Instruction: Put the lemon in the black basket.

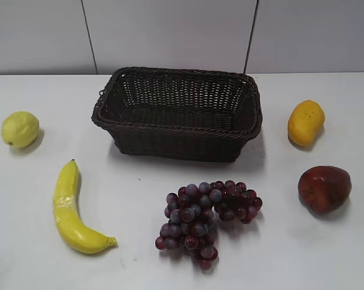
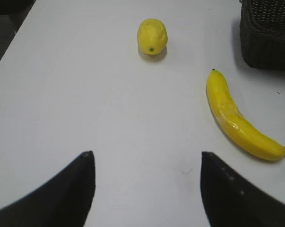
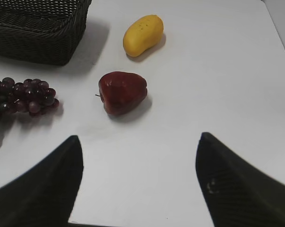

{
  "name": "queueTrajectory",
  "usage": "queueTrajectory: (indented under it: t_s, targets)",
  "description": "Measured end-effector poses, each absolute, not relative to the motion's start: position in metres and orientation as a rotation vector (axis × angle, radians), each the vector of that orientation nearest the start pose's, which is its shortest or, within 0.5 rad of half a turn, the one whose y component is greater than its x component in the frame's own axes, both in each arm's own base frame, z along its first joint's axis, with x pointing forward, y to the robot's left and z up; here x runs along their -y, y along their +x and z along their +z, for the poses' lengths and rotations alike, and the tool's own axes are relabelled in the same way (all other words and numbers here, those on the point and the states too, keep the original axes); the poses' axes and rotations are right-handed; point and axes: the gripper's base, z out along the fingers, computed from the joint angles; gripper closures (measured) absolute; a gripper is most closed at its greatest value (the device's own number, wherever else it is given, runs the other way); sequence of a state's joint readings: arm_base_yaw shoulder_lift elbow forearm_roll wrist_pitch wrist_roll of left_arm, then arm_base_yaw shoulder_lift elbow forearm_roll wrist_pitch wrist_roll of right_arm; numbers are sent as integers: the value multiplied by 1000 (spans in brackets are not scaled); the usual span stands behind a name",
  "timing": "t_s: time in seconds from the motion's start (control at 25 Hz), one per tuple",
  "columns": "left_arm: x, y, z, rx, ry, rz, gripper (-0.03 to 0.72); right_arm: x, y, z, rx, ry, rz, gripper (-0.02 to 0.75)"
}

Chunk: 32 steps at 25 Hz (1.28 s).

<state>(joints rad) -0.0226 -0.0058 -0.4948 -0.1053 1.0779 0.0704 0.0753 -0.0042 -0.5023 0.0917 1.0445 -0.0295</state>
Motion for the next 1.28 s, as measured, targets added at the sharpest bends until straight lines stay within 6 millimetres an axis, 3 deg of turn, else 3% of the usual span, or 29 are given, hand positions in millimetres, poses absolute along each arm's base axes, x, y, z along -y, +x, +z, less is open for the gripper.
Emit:
queueTrajectory:
  t_s: [0.88,1.08,1.28]
  targets:
    - [8,-6,275,-2048,101,-94,181,-7,-6,279,-2018,-110,138,176]
    - [7,-5,287,-1957,92,-74,181,-7,-6,279,-2018,-110,138,176]
    - [6,9,301,-1855,77,-66,181,-7,-6,279,-2018,-110,138,176]
